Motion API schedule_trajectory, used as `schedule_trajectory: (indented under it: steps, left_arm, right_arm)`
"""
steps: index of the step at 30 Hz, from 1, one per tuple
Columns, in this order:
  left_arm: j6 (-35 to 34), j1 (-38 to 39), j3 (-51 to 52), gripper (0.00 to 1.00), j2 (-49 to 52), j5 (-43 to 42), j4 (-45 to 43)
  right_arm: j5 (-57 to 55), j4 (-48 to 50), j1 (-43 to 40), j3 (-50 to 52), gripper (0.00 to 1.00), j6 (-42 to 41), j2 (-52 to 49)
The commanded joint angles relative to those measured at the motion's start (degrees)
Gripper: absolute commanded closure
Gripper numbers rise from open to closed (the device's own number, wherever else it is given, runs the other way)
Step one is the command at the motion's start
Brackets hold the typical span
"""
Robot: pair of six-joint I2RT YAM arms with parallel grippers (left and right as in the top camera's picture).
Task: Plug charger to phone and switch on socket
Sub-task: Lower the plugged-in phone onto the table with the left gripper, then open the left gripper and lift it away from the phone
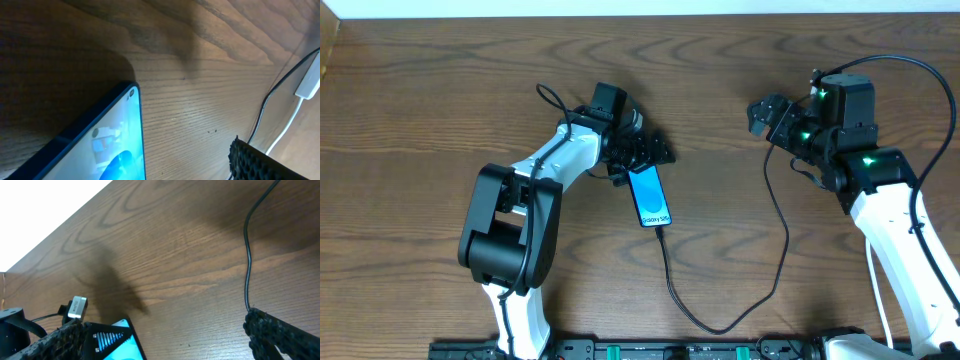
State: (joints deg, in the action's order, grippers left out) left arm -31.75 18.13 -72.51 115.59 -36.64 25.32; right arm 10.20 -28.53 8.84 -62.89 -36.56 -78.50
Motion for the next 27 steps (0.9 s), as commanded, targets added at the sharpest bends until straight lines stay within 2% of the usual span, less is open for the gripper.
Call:
schedule_trajectory:
  steps: [1,5,11,20,23,27]
  left_arm:
    - [-0.3,-0.3,3.0,0.11,4.2,11.1,1.9]
    - [-2.4,-0.3,3.0,0.11,4.2,16.5,4.3]
    - [-2.9,-0.3,3.0,0.11,4.2,19.3,4.7]
    - [-2.6,-0.3,3.0,0.11,4.2,19.4,4.8]
    - [0.5,-0.5,2.2,0.11,3.3,20.4,5.8]
    - [3.7,-0.5,-0.5,0.11,-3.0,30.6,13.1]
  right_arm:
    - [-0.9,-0.1,-0.1,-0.5,0.01,1.1,0.6]
    - [-0.9,-0.1,-0.1,-0.5,0.01,1.1,0.6]
    - [-0.9,-0.1,-0.1,-0.5,0.01,1.1,0.6]
    - [-0.9,-0.1,-0.1,-0.5,0.01,1.1,0.6]
    - [-0.9,-0.1,-0.1,-0.5,0.01,1.1,0.6]
    - [-0.9,-0.1,-0.1,-0.5,0.01,1.1,0.6]
